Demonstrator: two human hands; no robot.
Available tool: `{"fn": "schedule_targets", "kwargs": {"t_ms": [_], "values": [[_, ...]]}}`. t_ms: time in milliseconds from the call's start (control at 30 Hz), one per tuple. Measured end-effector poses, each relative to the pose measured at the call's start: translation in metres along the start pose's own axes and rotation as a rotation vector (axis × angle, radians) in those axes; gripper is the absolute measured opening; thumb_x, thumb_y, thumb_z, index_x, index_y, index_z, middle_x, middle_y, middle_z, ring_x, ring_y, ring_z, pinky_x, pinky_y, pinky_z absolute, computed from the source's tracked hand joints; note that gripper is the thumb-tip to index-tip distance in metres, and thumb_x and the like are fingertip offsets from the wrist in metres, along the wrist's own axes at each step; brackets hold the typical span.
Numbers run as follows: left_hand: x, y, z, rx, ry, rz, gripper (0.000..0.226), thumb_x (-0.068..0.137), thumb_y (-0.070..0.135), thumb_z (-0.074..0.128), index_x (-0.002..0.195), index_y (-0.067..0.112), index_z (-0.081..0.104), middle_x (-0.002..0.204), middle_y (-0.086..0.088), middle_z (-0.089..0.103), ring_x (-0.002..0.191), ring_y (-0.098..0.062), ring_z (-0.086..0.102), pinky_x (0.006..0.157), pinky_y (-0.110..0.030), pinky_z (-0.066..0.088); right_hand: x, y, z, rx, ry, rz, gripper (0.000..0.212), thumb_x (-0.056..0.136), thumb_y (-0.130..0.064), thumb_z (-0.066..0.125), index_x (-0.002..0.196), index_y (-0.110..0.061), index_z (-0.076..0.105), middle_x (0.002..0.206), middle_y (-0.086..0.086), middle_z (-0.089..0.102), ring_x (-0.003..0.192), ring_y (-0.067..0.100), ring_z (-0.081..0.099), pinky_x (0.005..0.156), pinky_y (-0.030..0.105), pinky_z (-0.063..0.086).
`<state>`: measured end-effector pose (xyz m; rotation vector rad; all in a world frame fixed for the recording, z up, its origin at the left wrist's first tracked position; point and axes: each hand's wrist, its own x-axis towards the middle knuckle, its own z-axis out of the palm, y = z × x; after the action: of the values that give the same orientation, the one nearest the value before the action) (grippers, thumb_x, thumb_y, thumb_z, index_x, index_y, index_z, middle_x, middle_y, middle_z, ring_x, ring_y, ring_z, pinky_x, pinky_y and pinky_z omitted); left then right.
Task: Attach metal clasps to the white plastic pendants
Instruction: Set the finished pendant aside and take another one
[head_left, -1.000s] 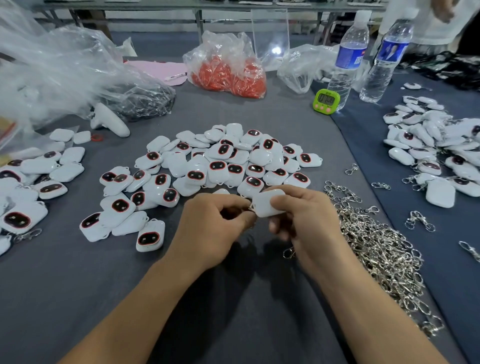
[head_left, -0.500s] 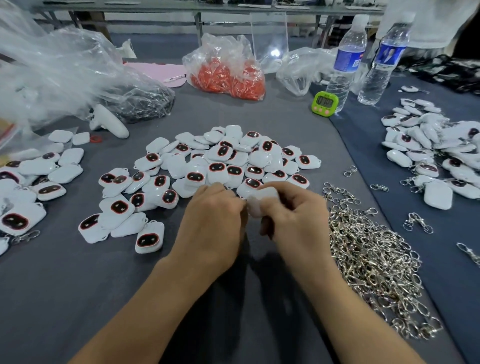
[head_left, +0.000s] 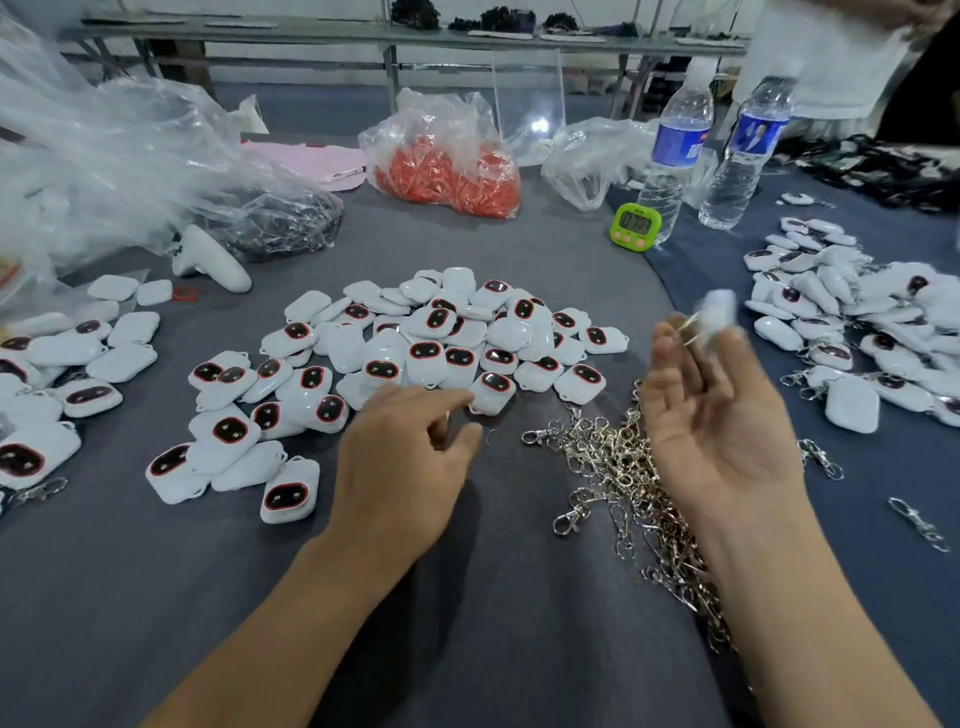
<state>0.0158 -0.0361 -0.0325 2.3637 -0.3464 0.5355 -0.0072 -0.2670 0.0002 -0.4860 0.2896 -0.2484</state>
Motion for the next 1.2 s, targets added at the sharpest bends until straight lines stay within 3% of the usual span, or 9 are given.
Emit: {"fn": "schedule_targets", "kwargs": {"t_ms": [100,200,267,400,533,667,833,1000,1200], "values": [[0.004,-0.005,0.001,0.142,-0.017,-0.089,0.045,0.083,0.031,0.078,0.126,0.023,0.069,0.115,0.006,0.067,0.112,-0.012,0.050,0.096,-0.024,0.035,0.005,0.001,-0.005,-0.198,0.055,-0.053,0.050,0.077,-0.030,0.078,0.115,0.000,0.068,0.102,0.011,0.078,0.088,0.018,0.076,0.065,0.021,0.059],[0.004,-0.008,0.003,0.182,-0.120,-0.181,0.050,0.087,0.039,0.071,0.135,0.027,0.061,0.138,0.007,0.056,0.127,-0.016,0.047,0.105,-0.034,0.038,0.007,0.019,-0.006,-0.992,0.111,-0.306,0.022,0.085,-0.006,0.074,0.103,-0.017,0.077,0.092,-0.003,0.079,0.081,0.013,0.072,0.075,0.027,0.059],[0.006,-0.011,0.002,0.150,-0.142,-0.187,0.047,0.089,0.037,0.070,0.135,0.027,0.061,0.138,0.007,0.056,0.127,-0.016,0.048,0.106,-0.035,0.039,0.007,0.029,-0.007,-1.543,0.059,-0.474,0.039,0.088,-0.012,0.065,0.123,-0.027,0.071,0.108,-0.016,0.071,0.097,0.009,0.068,0.093,0.029,0.051],[0.008,-0.014,0.001,0.087,-0.052,-0.158,0.028,0.097,0.031,0.061,0.122,0.023,0.070,0.119,0.004,0.071,0.110,-0.017,0.061,0.094,-0.033,0.045,0.010,0.047,-0.010,-2.135,-0.154,-0.445,0.053,0.094,-0.027,0.059,0.145,-0.018,0.048,0.138,0.002,0.054,0.127,0.028,0.049,0.107,0.040,0.038],[0.007,-0.011,-0.003,-0.066,0.010,-0.136,0.020,0.099,0.030,0.060,0.103,0.023,0.078,0.091,0.011,0.076,0.077,-0.002,0.063,0.071,-0.017,0.047,0.004,0.045,-0.004,-2.003,-0.178,-0.465,0.034,0.091,-0.018,0.066,0.124,-0.025,0.067,0.121,-0.002,0.066,0.111,0.021,0.060,0.093,0.030,0.043],[0.008,-0.009,-0.004,-0.150,-0.104,-0.154,0.008,0.086,0.036,0.075,0.092,0.034,0.079,0.082,0.025,0.073,0.081,0.006,0.065,0.073,-0.014,0.049,-0.007,0.052,-0.001,-1.862,-0.291,-0.427,0.028,0.089,-0.016,0.071,0.111,-0.032,0.075,0.081,-0.021,0.063,0.078,-0.006,0.056,0.074,0.006,0.041],[0.006,-0.008,-0.007,-0.164,-0.283,-0.133,0.048,0.070,0.032,0.087,0.114,0.042,0.073,0.086,0.034,0.063,0.092,0.024,0.054,0.075,0.006,0.035,-0.006,0.057,0.001,-1.780,-0.199,-0.567,0.010,0.097,-0.030,0.067,0.099,-0.029,0.076,0.076,-0.011,0.070,0.072,0.010,0.057,0.069,0.028,0.044],[0.003,-0.004,-0.005,-0.193,-0.246,-0.107,0.034,0.079,0.030,0.081,0.105,0.048,0.069,0.090,0.023,0.068,0.087,0.003,0.061,0.075,-0.015,0.046,-0.007,0.057,0.001,-1.810,-0.003,-0.671,0.028,0.092,-0.036,0.071,0.119,-0.035,0.073,0.106,-0.005,0.074,0.105,0.021,0.063,0.081,0.028,0.037],[0.006,-0.006,-0.003,-0.360,-0.234,-0.213,0.023,0.086,0.029,0.077,0.104,0.044,0.074,0.086,0.032,0.071,0.081,0.009,0.067,0.072,-0.018,0.051,-0.021,0.064,0.005,-1.876,-0.179,-0.723,0.017,0.080,-0.013,0.077,0.086,-0.029,0.079,0.081,-0.006,0.071,0.080,0.023,0.064,0.074,0.037,0.052]]}}
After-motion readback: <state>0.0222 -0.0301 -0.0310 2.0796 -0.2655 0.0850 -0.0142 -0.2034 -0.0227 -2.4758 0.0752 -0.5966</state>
